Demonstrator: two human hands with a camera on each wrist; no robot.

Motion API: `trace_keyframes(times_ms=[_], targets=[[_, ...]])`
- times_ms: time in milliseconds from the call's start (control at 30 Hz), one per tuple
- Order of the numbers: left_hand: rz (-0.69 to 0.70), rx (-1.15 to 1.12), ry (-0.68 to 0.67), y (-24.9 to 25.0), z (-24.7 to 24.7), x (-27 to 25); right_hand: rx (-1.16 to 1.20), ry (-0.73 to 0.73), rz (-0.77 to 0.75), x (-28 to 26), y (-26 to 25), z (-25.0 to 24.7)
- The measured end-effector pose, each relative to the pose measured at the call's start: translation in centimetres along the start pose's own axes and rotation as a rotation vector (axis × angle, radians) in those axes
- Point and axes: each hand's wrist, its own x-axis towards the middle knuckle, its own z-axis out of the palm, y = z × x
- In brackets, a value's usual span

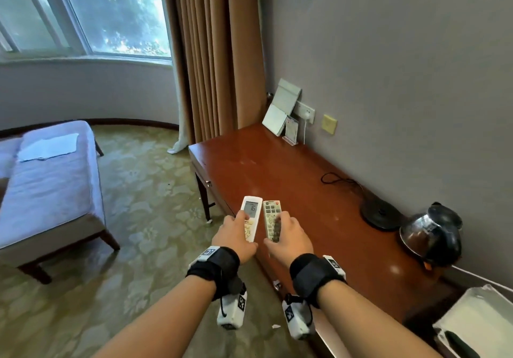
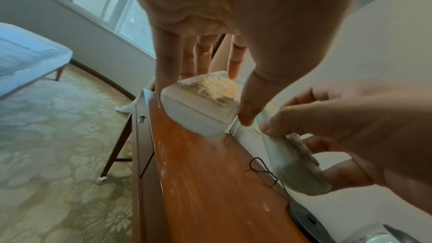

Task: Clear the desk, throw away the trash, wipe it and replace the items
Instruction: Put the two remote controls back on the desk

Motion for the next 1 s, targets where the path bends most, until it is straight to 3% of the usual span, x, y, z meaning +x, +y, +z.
trace_keyframes(times_ms=[133,300,567,1000], targets=[[0.055,0.029,-0.027,-1.6,-2.6,5.9,0.013,0.055,0.074,4.5,-2.9,0.9],[0.138,0.038,-0.093,-1.3,-3.3,14.1,0.014,0.074,0.172,10.9,-3.1,1.1],[0.175,0.082,-0.147,-1.1,-4.5,29.2,0.046,0.102,0.24,25.9,-3.3,2.1],[0.118,0.101,-0.142,-10.7,-12.7,51.7,-0.002,0.024,0.23,49.2,-12.9,8.4]])
